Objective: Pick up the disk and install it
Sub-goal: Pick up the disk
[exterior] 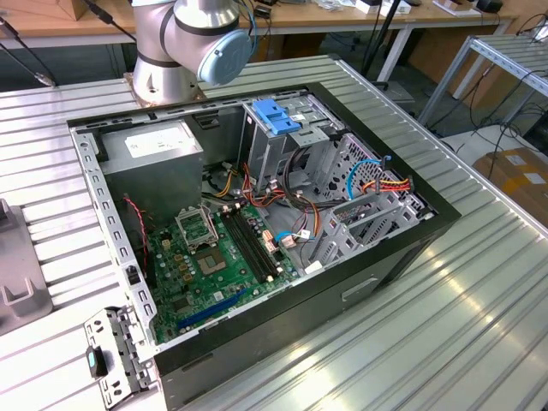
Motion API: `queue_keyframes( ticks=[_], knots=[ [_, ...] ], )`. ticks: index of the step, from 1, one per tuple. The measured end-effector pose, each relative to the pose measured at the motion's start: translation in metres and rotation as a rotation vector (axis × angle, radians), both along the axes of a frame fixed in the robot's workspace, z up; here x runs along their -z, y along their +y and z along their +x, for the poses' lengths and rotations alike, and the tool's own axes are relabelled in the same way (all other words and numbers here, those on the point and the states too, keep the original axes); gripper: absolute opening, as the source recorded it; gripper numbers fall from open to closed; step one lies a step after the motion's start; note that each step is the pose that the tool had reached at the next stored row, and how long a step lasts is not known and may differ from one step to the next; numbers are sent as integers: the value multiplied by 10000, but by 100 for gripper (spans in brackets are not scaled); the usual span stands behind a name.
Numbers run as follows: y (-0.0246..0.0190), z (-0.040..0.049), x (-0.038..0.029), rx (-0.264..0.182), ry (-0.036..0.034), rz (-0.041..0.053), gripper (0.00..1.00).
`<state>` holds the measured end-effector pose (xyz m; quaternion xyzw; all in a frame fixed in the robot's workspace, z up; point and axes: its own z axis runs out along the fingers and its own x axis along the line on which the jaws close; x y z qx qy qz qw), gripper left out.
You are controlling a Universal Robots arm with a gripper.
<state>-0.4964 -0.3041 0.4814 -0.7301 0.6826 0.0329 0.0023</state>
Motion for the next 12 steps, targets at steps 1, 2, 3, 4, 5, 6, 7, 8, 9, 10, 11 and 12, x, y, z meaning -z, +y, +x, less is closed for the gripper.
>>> queue_keyframes(
  ticks=[1, 2, 3, 4, 5, 6, 7, 8, 9, 10, 11, 12],
  knots=[
    [0, 0, -6, 0, 0, 0, 37],
    [0, 0, -10, 0, 1, 0, 37],
    [0, 0, -21, 0, 1, 0, 37],
    [0, 0, -28, 0, 0, 0, 37],
    [0, 0, -33, 0, 1, 0, 37],
    [0, 0, -39, 0, 0, 0, 37],
    [0, 0, -47, 0, 1, 0, 37],
    [0, 0, -54, 0, 1, 0, 37],
    [0, 0, -58, 0, 1, 0, 37],
    [0, 0, -63, 0, 1, 0, 37],
    [0, 0, -68, 0, 1, 0, 37],
    [0, 0, -75, 0, 1, 0, 37]
  ],
)
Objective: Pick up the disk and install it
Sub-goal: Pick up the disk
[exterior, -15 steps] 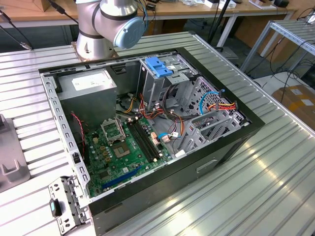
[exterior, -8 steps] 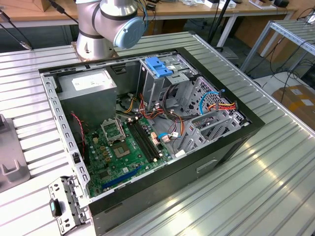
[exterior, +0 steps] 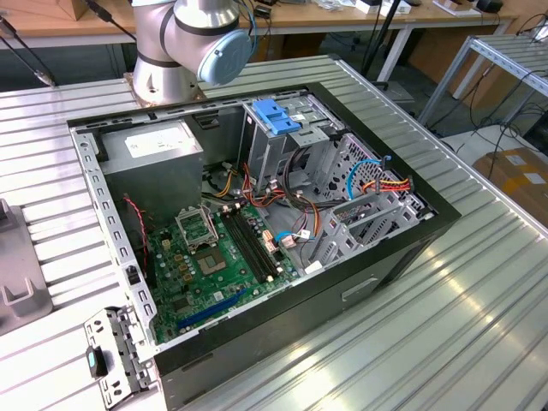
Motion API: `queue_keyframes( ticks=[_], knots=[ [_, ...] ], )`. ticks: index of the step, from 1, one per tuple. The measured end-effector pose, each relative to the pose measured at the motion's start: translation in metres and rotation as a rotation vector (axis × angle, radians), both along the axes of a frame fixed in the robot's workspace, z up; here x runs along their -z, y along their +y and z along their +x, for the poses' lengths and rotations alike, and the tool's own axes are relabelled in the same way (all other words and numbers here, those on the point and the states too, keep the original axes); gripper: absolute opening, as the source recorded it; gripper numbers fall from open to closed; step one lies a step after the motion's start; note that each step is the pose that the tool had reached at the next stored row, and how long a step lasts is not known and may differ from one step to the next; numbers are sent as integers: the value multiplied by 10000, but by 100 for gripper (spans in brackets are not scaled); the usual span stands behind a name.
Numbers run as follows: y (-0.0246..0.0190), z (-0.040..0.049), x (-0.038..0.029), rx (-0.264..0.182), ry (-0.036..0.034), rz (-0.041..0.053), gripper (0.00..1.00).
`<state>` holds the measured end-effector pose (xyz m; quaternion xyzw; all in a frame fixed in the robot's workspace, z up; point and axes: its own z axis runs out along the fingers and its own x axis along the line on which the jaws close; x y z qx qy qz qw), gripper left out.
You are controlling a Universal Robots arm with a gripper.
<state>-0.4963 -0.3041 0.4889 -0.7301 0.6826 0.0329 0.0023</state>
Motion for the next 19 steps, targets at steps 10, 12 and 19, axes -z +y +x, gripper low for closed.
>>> queue_keyframes(
  ticks=[10, 12, 19],
  knots=[
    [0, 0, -86, 0, -1, 0, 37],
    [0, 0, -106, 0, -1, 0, 37],
    [-7, 3, -111, 0, 0, 0, 37]
  ],
)
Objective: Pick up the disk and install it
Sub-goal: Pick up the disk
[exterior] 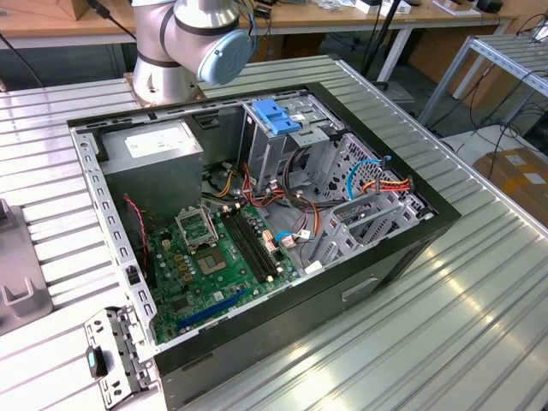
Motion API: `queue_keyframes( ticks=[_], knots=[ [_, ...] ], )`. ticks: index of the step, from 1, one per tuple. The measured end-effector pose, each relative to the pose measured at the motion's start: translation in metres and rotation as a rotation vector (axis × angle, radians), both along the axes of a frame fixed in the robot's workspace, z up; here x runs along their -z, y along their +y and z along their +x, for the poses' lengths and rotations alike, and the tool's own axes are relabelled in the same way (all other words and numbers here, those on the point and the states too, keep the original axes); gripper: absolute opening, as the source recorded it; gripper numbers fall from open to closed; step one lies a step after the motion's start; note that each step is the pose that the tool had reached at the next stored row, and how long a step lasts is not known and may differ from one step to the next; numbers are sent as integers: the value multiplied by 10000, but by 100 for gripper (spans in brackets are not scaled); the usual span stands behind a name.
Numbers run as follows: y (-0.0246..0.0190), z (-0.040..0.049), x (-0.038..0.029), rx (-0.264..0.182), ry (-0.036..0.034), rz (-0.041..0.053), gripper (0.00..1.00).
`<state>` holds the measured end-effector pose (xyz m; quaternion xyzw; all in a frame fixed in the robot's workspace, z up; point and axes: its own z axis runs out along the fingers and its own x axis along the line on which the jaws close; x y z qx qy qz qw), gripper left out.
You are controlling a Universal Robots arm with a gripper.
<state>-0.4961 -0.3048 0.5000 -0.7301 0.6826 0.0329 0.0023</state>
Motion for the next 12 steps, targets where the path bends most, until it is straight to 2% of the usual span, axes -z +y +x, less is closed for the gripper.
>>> queue_keyframes(
  ticks=[12],
  knots=[
    [-10, 20, 0, 0, -1, 1, 37]
  ],
)
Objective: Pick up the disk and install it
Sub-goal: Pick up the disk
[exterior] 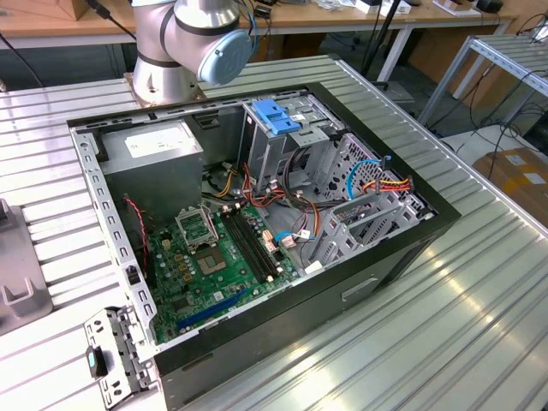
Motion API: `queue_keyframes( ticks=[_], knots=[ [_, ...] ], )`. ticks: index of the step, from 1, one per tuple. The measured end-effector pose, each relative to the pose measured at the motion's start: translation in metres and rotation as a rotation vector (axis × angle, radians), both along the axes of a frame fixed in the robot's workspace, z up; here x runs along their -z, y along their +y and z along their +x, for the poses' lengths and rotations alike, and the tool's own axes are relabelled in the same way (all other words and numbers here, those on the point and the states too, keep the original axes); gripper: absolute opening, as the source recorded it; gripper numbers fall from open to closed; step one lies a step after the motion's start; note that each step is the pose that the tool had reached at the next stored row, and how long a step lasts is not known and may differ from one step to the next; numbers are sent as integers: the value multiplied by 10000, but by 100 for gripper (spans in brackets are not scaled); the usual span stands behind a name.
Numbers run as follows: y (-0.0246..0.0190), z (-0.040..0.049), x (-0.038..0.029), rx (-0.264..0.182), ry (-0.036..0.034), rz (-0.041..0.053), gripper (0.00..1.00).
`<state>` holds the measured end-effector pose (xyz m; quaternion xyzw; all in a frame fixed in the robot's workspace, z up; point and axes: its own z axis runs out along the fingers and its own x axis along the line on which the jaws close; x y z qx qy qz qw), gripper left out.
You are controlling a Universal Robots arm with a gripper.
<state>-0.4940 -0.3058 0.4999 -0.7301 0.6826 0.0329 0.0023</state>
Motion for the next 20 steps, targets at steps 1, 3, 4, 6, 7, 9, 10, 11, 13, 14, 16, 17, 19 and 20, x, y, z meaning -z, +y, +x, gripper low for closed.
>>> queue_keyframes(
  ticks=[1, 3, 4, 6, 7, 9, 10, 11, 13, 14, 16, 17, 19, 20],
  knots=[
    [-1, 2, 0, 0, 1, 0, 37],
    [-2, 9, 0, 0, 1, 0, 37],
    [-2, 10, 0, 0, 0, 0, 37],
    [-2, 14, 0, 0, 0, 0, 37],
    [-3, 17, -1, 0, 1, 0, 37],
    [-3, 23, 0, 0, 0, 0, 37],
    [-3, 26, 0, 0, 0, 0, 37],
    [-3, 29, 0, 0, 0, 0, 37],
    [-3, 40, 0, 0, 0, 0, 37],
    [-3, 46, 0, 0, 0, 0, 37],
    [-3, 55, 0, 0, 1, 0, 37],
    [-3, 60, -1, 0, 1, 0, 37],
    [-3, 65, 0, 0, 0, 0, 37],
    [-3, 67, 0, 0, 0, 0, 37]
  ],
)
